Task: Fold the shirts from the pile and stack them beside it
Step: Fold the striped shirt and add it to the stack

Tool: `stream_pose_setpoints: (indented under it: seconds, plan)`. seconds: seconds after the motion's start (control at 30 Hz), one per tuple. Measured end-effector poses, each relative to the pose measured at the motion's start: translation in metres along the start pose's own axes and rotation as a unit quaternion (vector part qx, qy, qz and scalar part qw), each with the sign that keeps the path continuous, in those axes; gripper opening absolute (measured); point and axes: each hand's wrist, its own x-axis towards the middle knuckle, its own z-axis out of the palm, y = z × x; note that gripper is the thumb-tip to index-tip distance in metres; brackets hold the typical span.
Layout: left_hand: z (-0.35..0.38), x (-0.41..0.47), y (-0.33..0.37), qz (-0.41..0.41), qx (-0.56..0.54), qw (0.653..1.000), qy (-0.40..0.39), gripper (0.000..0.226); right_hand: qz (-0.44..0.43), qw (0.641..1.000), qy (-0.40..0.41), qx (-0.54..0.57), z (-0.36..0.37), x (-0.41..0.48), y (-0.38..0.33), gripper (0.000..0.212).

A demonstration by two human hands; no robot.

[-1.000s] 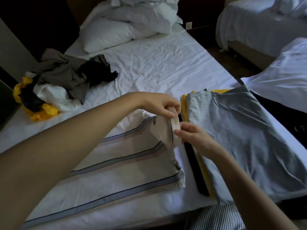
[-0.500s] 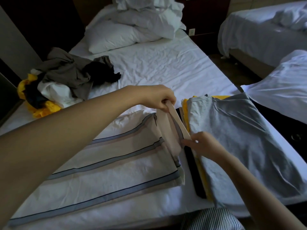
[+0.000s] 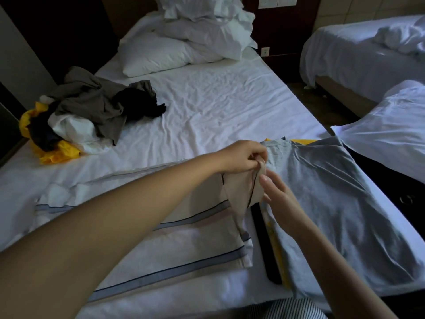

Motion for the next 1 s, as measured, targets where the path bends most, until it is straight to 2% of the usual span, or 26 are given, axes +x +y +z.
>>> stream_pose_setpoints:
  seconds: [0.13,0.2,0.27,0.33,0.43,0.5,0.53,0.6,0.63,0.7,0.73,0.8,0.9,0.97,1.0]
  plan:
    - [0.012,-0.004,-0.020,-0.093,-0.021,0.995,-0.023,0.038,0.081,0.985,0.091,-0.122,-0.003,0.012,0.005,0.016]
    - [0.015,-0.015,-0.041,-0.160,0.001,0.987,-0.025,0.041,0.125,0.979,0.121,-0.103,-0.005,0.013,0.011,0.016]
    - [0.017,-0.030,-0.064,-0.207,0.062,0.973,-0.079,0.036,0.138,0.982,0.119,-0.048,-0.003,0.017,0.014,0.017]
    - [0.022,-0.044,-0.078,-0.212,0.087,0.965,-0.127,0.026,0.155,0.982,0.095,-0.046,0.004,0.020,0.012,0.013]
    - [0.029,-0.056,-0.087,-0.192,0.109,0.968,-0.122,0.025,0.174,0.981,0.069,-0.044,0.011,0.028,0.012,0.020]
    - [0.031,-0.057,-0.088,-0.187,0.121,0.968,-0.114,0.027,0.144,0.980,0.083,-0.110,0.014,0.035,0.009,0.018]
    - [0.030,-0.056,-0.088,-0.185,0.114,0.970,-0.107,0.030,0.112,0.978,0.096,-0.147,0.014,0.041,0.007,0.026]
    - [0.026,-0.051,-0.084,-0.183,0.045,0.979,-0.078,0.051,0.059,0.976,0.110,-0.177,0.015,0.050,-0.005,0.037]
    - [0.022,-0.047,-0.078,-0.192,-0.032,0.979,-0.056,0.062,0.041,0.977,0.107,-0.180,0.017,0.054,-0.012,0.036]
    - [0.013,-0.033,-0.065,-0.219,-0.197,0.955,-0.019,0.072,0.021,0.982,0.089,-0.164,0.017,0.061,-0.022,0.034]
    - [0.009,-0.024,-0.060,-0.228,-0.234,0.945,-0.007,0.074,0.022,0.987,0.075,-0.139,0.018,0.062,-0.025,0.035]
    - [-0.002,-0.007,-0.056,-0.247,-0.250,0.936,-0.024,0.066,0.033,0.996,0.036,-0.079,0.019,0.060,-0.029,0.039]
    - [-0.015,0.007,-0.051,-0.242,-0.258,0.929,-0.109,0.023,0.033,0.998,-0.013,-0.059,0.013,0.056,-0.029,0.028]
    - [-0.020,0.013,-0.049,-0.211,-0.278,0.922,-0.167,0.008,-0.009,0.999,0.036,-0.017,0.010,0.051,-0.023,0.020]
    - [-0.020,0.015,-0.047,-0.199,-0.290,0.916,-0.193,0.007,-0.048,0.992,0.116,0.001,0.009,0.049,-0.016,0.020]
